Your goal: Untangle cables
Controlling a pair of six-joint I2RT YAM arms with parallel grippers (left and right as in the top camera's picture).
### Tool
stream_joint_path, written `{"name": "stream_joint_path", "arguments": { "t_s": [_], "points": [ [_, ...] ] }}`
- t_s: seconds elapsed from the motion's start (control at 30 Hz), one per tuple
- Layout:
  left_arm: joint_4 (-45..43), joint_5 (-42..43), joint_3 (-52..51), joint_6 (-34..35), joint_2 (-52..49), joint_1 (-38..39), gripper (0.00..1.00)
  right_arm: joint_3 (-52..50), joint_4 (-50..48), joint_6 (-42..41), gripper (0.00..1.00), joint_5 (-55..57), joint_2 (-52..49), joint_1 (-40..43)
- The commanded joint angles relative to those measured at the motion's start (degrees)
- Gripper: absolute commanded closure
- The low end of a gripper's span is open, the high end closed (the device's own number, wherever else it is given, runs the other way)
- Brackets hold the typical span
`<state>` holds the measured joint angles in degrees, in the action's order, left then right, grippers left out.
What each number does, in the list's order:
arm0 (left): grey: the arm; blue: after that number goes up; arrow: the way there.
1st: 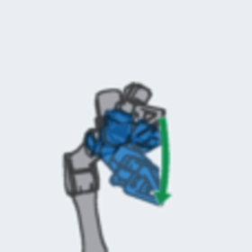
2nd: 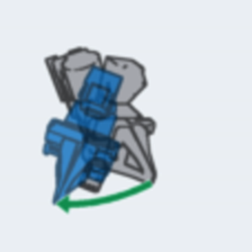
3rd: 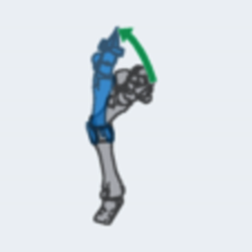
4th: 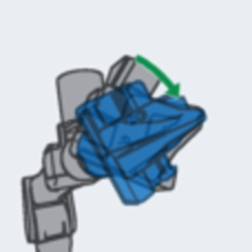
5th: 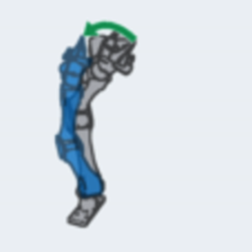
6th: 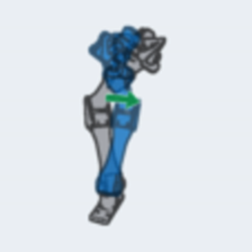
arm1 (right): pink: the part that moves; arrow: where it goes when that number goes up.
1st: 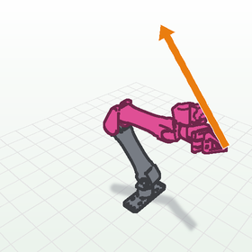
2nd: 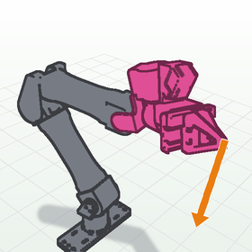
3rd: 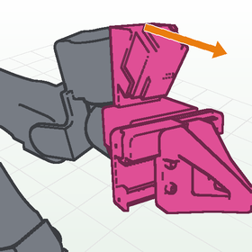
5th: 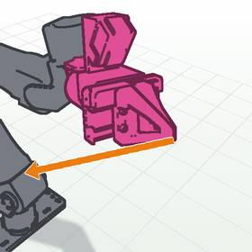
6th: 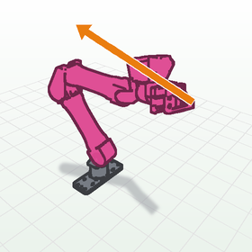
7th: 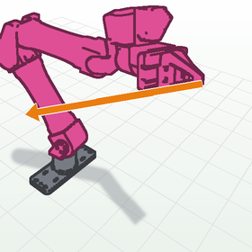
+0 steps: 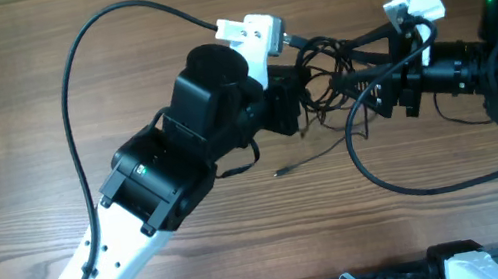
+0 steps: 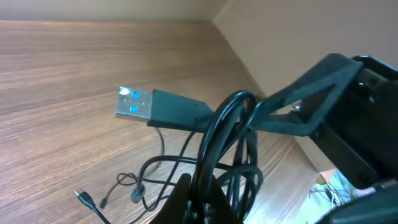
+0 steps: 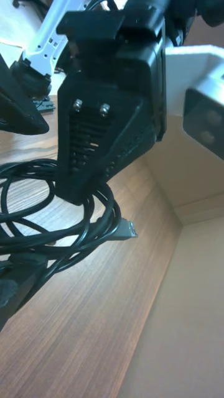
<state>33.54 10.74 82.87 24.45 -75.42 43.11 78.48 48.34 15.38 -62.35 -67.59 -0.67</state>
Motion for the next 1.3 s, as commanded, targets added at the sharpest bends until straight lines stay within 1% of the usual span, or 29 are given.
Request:
{"name": "stream_joint_path", "arguments": {
  "t_s": [0.0,0.07,0.1,0.13,0.23,0.27,0.3,0.33,0.37,0.4,0.47,0.53,0.57,0.7,0.77,0.8,0.83,0.9,1.1,1.27],
  "points": [
    [-1.22,2.78,1.14,-1.73,0.42,-0.09,0.96,0.7,-0.11,1.36,0.37,0.0,-0.13,-0.13],
    [-1.92,2.78,1.14,-1.53,0.42,-0.11,0.96,0.7,0.5,1.36,0.38,-0.02,-0.13,-0.13],
    [-2.54,2.75,1.14,-1.51,0.42,-0.11,0.96,0.7,0.87,1.38,0.42,-0.02,-0.13,-0.13],
    [-3.26,2.78,1.14,-1.14,0.42,-0.09,0.96,0.7,1.29,1.42,0.49,-0.02,-0.13,-0.13],
    [-4.39,2.78,1.14,-0.04,0.42,-0.09,0.96,0.7,2.25,2.62,0.59,-0.02,-0.13,-0.13],
    [-4.46,2.78,1.14,-0.02,0.42,-0.11,0.96,0.7,2.25,2.62,0.65,-0.02,-0.13,-0.13],
    [-4.46,2.78,1.14,-0.02,0.42,-0.11,0.96,0.7,2.25,2.6,0.76,0.0,-0.13,-0.13],
    [-4.39,2.75,1.14,-0.04,0.42,-0.11,0.96,0.7,2.27,2.58,0.91,0.0,-0.13,-0.13],
    [-4.37,2.71,1.14,-0.04,0.42,-0.11,0.96,0.7,2.27,2.47,0.96,-0.02,-0.13,-0.13],
    [-4.37,2.25,1.14,-0.02,0.42,-0.17,0.96,0.7,2.29,2.45,0.96,-0.02,-0.13,-0.13],
    [-3.72,-2.12,1.14,0.07,0.42,-0.15,0.96,0.7,2.29,2.43,0.96,-0.04,-0.13,-0.13],
    [-1.77,-10.67,1.14,7.26,0.42,-0.52,0.96,0.7,3.02,2.47,0.96,-0.24,-0.13,-0.13],
    [-1.29,-12.41,1.14,9.92,0.42,-0.96,0.96,0.7,3.48,2.47,0.96,-0.26,-0.13,-0.13],
    [-0.2,-12.57,1.14,18.4,0.42,-4.44,0.96,0.7,4.92,2.62,0.96,-0.22,-0.13,-0.13],
    [1.27,-12.59,1.14,20.15,0.42,-5.6,0.96,0.7,4.87,2.56,0.96,-0.2,-0.13,-0.13],
    [1.81,-12.79,1.14,22.12,0.42,-5.95,0.96,0.7,4.87,2.56,0.96,-0.2,-0.13,-0.13],
    [2.6,-12.81,1.14,25.68,0.42,-6.45,0.96,0.7,4.85,2.47,0.96,-0.2,-0.13,-0.13],
    [3.52,-12.83,1.14,28.59,0.42,-7.08,0.96,0.7,4.83,2.47,0.96,-0.22,-0.13,-0.13],
    [3.56,-13.25,1.14,32.0,0.42,-7.28,0.96,0.7,4.85,2.43,0.96,-0.22,-0.13,-0.13],
    [3.34,-13.25,1.14,31.54,0.42,-7.34,0.96,0.7,4.68,2.12,0.96,0.07,-0.13,-0.13]
  ]
}}
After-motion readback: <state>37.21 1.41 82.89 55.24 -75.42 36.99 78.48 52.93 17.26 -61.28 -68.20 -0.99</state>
